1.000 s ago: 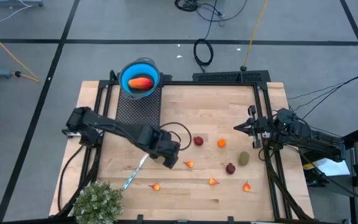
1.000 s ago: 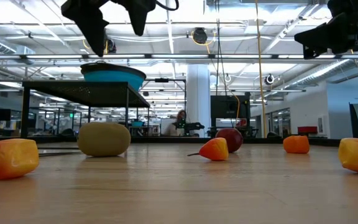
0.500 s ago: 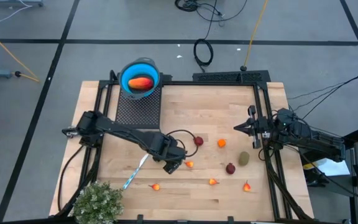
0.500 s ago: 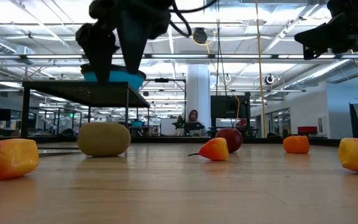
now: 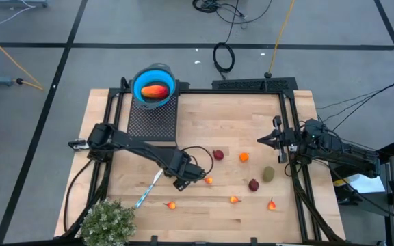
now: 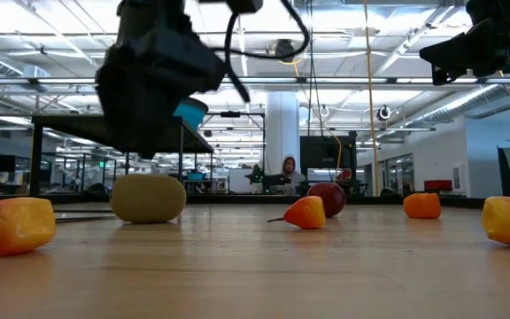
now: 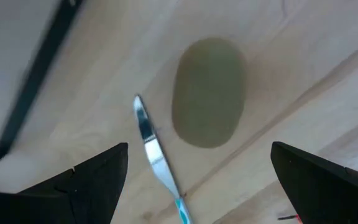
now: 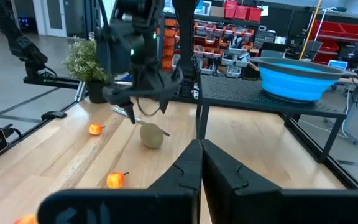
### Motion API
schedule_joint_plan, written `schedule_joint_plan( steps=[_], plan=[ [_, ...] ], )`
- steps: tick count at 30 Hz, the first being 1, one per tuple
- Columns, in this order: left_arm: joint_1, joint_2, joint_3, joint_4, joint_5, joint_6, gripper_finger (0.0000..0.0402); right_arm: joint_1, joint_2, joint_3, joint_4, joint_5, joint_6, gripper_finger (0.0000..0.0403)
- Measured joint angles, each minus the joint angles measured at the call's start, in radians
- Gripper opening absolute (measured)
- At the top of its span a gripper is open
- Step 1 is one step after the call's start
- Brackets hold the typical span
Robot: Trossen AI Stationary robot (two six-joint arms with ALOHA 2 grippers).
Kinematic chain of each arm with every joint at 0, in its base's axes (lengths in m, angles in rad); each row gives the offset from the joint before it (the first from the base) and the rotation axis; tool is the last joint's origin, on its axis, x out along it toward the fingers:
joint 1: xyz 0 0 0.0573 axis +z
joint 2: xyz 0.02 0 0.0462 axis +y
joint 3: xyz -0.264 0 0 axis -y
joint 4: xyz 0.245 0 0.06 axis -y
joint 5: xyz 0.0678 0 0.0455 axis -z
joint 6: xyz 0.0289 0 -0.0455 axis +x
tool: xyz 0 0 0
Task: Pick & Place Fruit
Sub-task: Put the brown kiwi into the blue strainer bowl on the shelf
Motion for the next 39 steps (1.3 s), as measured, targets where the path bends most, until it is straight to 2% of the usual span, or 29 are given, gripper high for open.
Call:
schedule_joint_plan(
  steps=[10,20,25,39],
  plan=[
    [-0.003,-0.001,-0.086,0.131,-0.014,0.006,0.0392,0.0,0.0,0.0,0.0,0.002,0.0,0.0],
    [-0.013,-0.001,-0.124,0.168,-0.039,0.008,0.0389,0.0,0.0,0.0,0.0,0.003,0.0,0.0],
    [-0.013,-0.001,-0.124,0.233,-0.055,0.029,0.0339,0.0,0.0,0.0,0.0,0.003,0.0,0.0],
    [-0.013,-0.001,-0.124,0.244,-0.085,-0.031,0.0194,0.0,0.0,0.0,0.0,0.003,0.0,0.0]
  ],
)
